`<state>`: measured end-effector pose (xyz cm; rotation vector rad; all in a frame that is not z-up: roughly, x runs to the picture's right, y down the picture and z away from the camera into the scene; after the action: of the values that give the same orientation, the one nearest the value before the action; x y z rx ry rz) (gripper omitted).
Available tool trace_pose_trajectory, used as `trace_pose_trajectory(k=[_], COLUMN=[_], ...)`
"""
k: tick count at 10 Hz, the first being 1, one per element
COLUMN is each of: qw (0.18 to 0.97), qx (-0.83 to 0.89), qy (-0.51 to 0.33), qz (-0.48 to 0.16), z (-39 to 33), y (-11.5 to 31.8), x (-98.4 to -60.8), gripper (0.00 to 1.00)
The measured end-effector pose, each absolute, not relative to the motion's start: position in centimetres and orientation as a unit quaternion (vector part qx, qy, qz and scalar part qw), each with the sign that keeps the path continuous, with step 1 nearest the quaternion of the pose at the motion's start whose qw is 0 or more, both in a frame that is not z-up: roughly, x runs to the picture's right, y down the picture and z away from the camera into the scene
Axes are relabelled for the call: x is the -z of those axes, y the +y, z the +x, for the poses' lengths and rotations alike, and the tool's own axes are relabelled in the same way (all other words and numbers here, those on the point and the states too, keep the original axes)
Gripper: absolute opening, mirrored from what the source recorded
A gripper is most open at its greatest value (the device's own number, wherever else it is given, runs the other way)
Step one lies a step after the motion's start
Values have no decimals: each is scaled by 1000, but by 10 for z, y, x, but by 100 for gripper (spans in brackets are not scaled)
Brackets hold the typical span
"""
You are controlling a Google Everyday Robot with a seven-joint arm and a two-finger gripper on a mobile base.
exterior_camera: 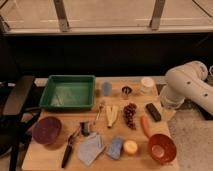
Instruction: Place grapes in plastic cup
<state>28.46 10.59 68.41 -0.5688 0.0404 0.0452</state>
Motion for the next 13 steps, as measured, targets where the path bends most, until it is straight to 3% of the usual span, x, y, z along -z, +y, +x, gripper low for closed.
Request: trace_pose_trajectory(k=[13], qw=[962], qx=[18], qy=[8], qz=[-271], z=[278], y=[100], x=[-685], gripper=[65])
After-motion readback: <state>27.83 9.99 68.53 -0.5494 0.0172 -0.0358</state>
